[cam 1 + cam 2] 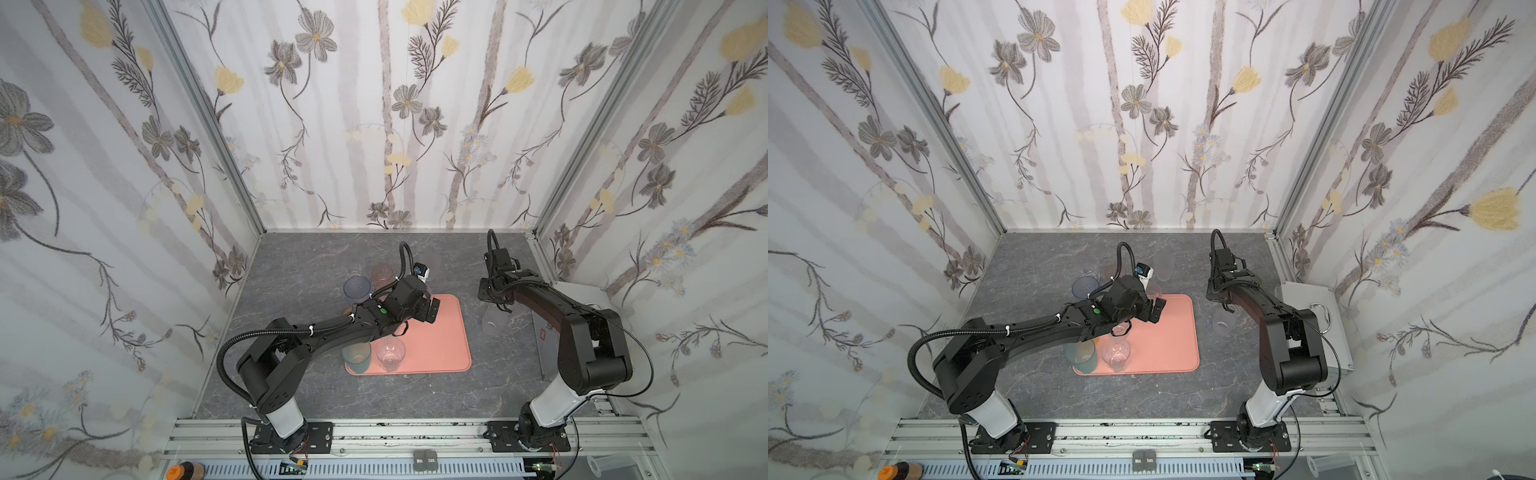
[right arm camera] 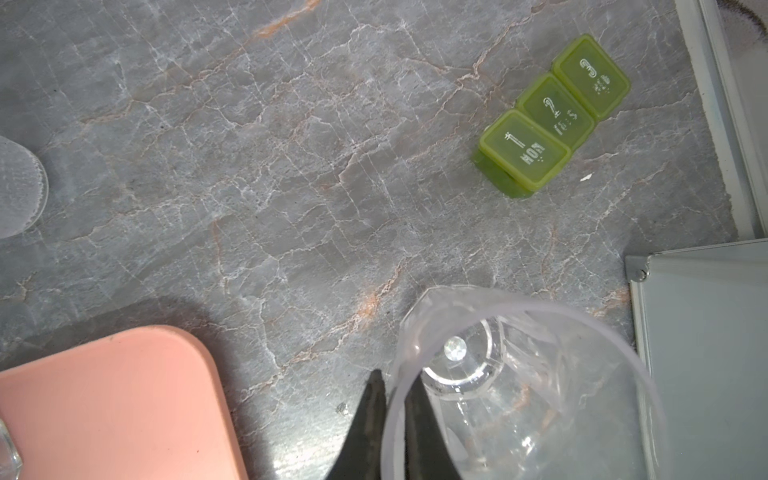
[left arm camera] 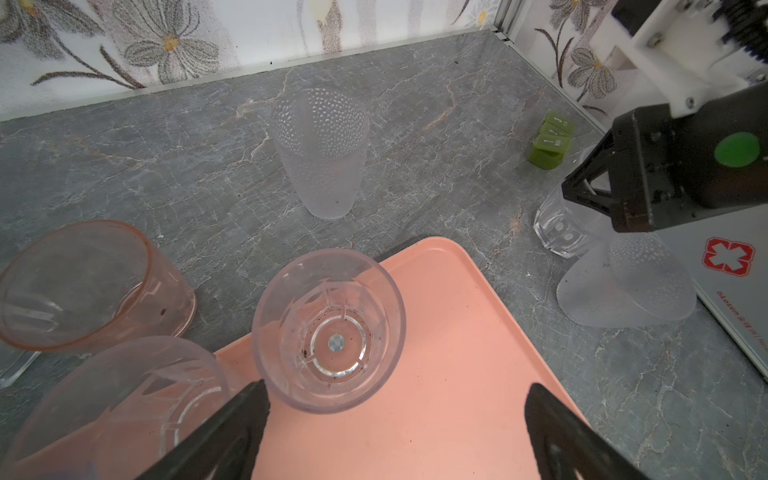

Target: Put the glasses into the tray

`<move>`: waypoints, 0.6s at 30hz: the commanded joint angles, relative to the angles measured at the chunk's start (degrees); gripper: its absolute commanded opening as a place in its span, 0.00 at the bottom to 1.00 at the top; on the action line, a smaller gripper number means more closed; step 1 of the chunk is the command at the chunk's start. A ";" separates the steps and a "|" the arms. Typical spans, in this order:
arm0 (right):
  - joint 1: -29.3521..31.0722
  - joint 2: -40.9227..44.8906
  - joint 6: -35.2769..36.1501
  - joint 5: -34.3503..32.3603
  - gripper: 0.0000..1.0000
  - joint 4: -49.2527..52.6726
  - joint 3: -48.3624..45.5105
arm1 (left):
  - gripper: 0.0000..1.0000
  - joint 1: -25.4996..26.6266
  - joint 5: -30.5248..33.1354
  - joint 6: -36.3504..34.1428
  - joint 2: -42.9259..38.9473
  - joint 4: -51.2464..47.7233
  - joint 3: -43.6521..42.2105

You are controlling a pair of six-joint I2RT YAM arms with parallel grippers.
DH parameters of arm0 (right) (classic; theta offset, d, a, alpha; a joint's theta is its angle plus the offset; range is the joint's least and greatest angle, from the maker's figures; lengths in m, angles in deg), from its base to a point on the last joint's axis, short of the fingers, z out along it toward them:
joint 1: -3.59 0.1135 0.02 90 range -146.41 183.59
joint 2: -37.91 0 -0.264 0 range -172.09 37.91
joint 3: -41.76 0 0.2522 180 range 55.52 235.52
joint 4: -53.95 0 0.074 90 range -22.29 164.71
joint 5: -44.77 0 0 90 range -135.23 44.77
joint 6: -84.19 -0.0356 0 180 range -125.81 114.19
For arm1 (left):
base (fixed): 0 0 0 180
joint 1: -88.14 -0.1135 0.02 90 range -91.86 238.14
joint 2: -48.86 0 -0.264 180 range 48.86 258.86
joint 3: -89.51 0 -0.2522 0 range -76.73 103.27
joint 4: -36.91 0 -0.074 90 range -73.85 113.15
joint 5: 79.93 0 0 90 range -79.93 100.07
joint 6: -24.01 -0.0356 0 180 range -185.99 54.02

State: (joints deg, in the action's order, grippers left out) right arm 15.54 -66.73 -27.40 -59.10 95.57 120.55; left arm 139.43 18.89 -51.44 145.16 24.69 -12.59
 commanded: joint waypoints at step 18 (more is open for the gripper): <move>22.48 7.80 -0.77 0.37 0.01 8.77 6.49 | 1.00 -3.39 7.35 0.28 -10.04 1.36 -5.25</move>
State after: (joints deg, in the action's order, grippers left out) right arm 36.56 -59.61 -26.37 -58.70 102.10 127.83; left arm 136.98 24.31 -52.20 137.07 24.82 -16.70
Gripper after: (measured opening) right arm 0.068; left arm 0.997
